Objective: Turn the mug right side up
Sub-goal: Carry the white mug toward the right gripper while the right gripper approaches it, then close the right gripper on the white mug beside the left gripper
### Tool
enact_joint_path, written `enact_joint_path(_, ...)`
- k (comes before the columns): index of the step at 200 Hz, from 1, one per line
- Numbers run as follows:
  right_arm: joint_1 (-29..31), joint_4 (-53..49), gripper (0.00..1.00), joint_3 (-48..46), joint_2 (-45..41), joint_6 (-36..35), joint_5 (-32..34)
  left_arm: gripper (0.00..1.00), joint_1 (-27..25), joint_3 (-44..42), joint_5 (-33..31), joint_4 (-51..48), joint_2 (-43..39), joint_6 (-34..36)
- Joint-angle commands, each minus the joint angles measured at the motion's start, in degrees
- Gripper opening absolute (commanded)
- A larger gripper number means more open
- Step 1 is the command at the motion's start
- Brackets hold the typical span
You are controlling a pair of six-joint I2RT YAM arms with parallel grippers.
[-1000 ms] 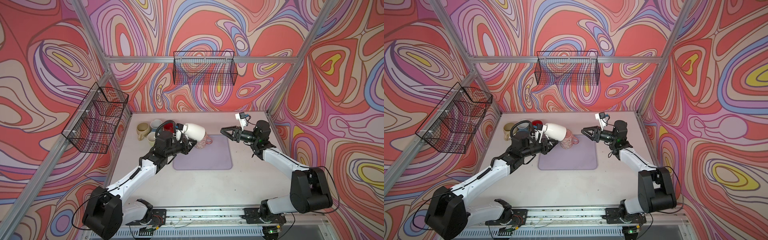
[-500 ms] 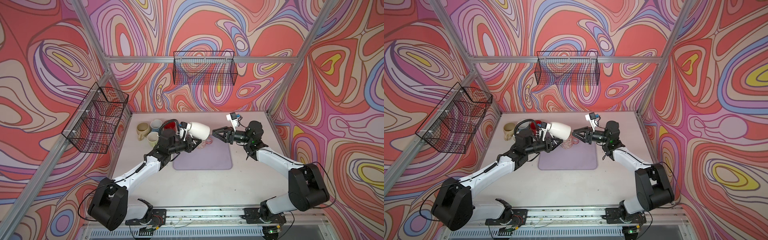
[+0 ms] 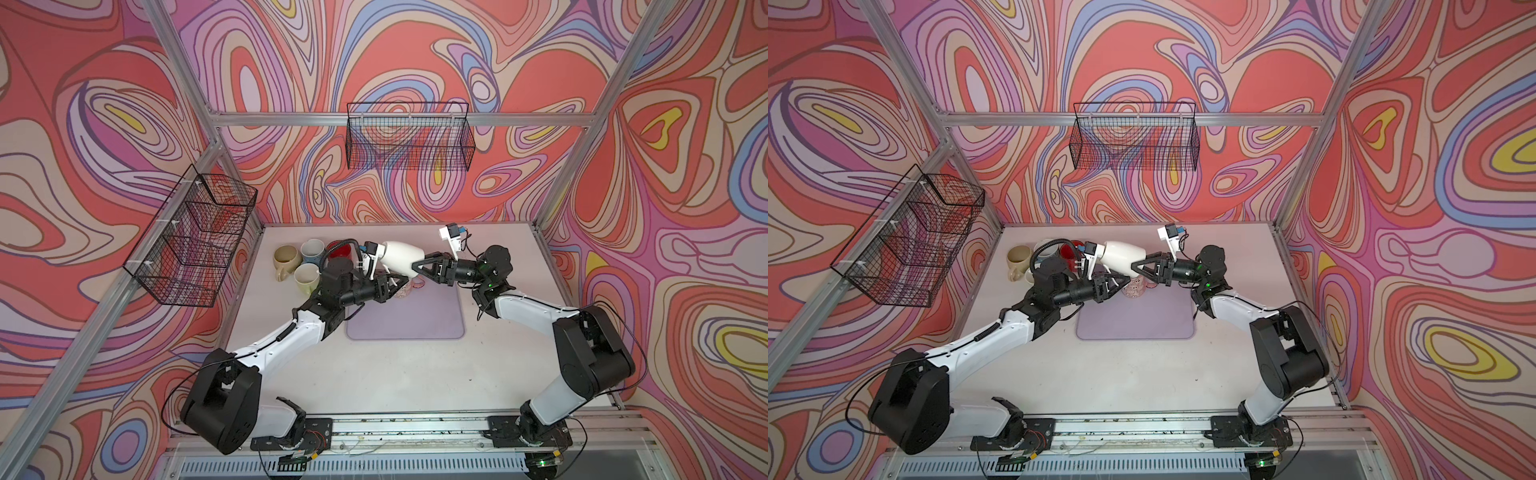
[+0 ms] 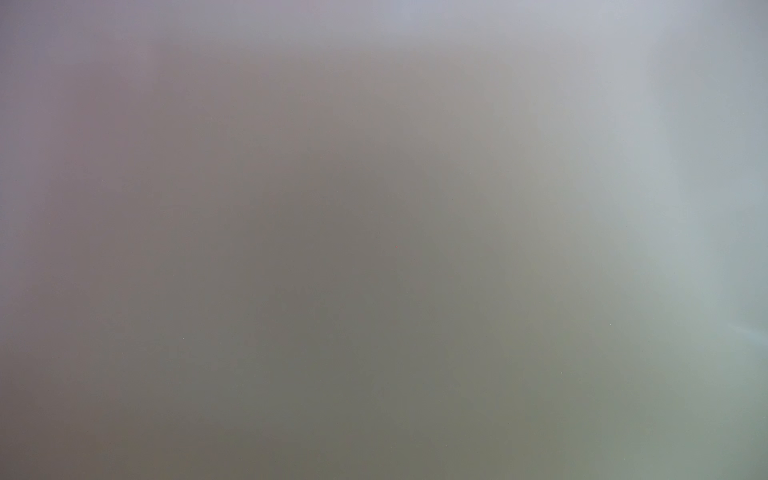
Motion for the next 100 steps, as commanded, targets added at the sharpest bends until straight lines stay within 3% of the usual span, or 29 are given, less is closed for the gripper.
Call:
enact_joint_path(1,1.16,5.23,0.4,2.12,0.98,2.69,0.08,0.0,-0.45,1.94,1.65,8.51,0.74,-1.5)
enact_joint_path(55,2.01,13.13,0.32,4.37,4.73,9.05,-0.49,0.0,-0.51,1.59,1.76,11.63,1.91,-2.98)
enact_joint_path(100,2.01,15.4,0.15,5.48,6.16,11.61,-0.54,0.0,-0.49,0.71,1.07,12.44,2.52,-3.43)
